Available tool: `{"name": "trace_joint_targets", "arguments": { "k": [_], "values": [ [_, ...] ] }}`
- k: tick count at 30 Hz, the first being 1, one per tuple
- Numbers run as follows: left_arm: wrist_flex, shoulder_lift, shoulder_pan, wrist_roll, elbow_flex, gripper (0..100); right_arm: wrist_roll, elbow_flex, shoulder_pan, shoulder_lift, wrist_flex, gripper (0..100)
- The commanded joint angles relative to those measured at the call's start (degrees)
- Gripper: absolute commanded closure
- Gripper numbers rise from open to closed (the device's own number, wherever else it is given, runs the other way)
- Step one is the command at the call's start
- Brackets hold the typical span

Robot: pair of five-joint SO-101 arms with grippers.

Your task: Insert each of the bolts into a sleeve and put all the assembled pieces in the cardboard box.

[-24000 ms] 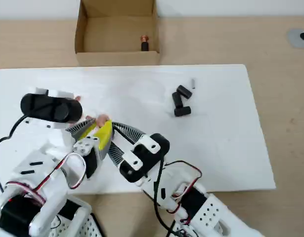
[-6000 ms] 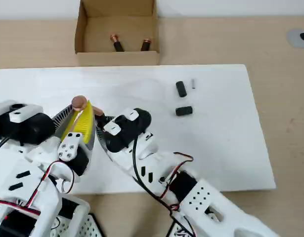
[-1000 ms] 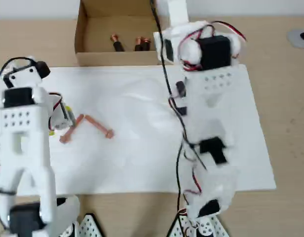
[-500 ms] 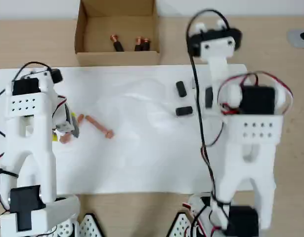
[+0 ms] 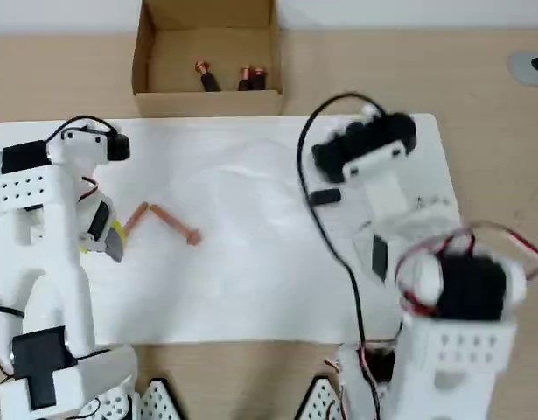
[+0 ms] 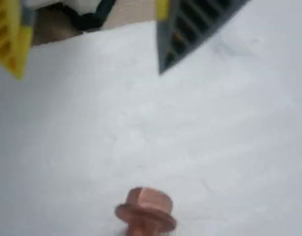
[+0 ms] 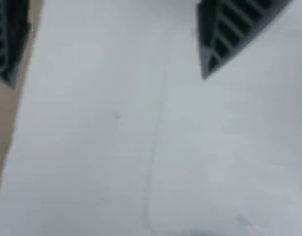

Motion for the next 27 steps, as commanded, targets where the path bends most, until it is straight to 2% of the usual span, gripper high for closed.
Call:
{"name": "trace_joint_targets", "arguments": {
  "k": [1,9,20,27],
  "values": [
    [-3.3,-0.2,-0.4,-3.4,-2.5,81,3.9,1.3,0.8,-6.0,0.4,71.6],
    [-12.0,0.2,-0.4,-7.6,4.6,81,10.5,6.5,0.8,-16.8,0.3,71.6],
    [-20.6,14.8,-0.4,-7.9,8.0,81,10.8,10.4,0.8,-23.3,-1.1,71.6],
    [-21.5,23.4,-0.5,-7.6,5.3,81,11.0,10.4,0.8,-23.3,-1.2,71.6]
  ]
}}
